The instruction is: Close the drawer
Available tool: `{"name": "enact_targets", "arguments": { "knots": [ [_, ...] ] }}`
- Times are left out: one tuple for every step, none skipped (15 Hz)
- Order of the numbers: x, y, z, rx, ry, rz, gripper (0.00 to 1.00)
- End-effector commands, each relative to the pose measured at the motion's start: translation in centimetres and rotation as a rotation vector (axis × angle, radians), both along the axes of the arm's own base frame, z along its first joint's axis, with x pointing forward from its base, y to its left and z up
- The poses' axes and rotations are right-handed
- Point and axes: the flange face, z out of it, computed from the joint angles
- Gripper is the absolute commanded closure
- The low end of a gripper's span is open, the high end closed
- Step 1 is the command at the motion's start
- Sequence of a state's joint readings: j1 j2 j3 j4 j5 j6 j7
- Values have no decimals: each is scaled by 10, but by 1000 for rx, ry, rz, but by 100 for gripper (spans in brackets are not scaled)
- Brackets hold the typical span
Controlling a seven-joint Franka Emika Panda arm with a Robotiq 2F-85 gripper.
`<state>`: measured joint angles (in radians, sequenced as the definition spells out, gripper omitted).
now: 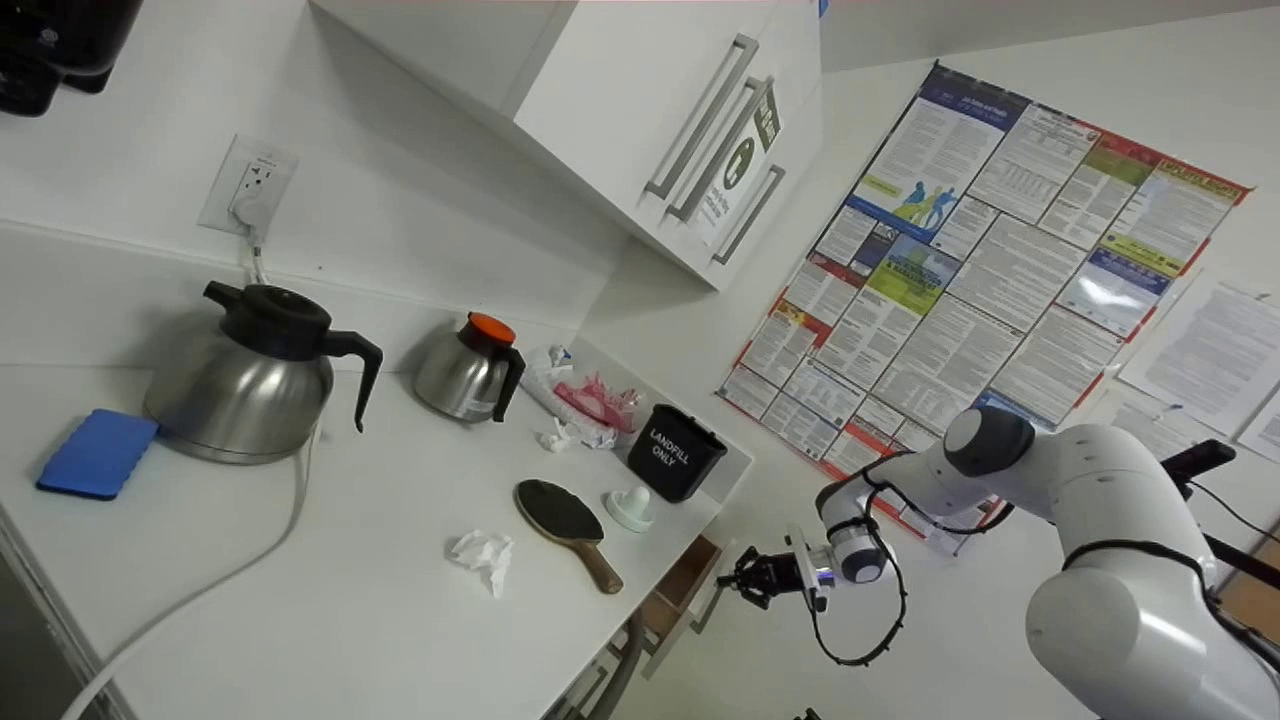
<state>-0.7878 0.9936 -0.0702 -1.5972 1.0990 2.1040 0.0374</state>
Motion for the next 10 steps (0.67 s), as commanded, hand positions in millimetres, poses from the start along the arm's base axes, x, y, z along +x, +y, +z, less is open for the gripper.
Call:
{"name": "enact_targets", "arguments": {
  "knots": [
    [47,14,-7,-5,44,-38,100],
    [58,20,-7,-5,53,-42,100],
    [68,25,-8,-4,59,-45,100],
    [77,29,-9,-3,61,-48,100],
    [85,33,-10,-6,61,-50,100],
    [91,34,-13,-10,63,-51,100],
    [95,37,-15,-15,64,-48,100],
    [95,37,-12,-32,56,-39,100],
    [93,39,-8,-49,48,-30,100],
    [84,39,4,-59,38,-18,100]
  ]
}}
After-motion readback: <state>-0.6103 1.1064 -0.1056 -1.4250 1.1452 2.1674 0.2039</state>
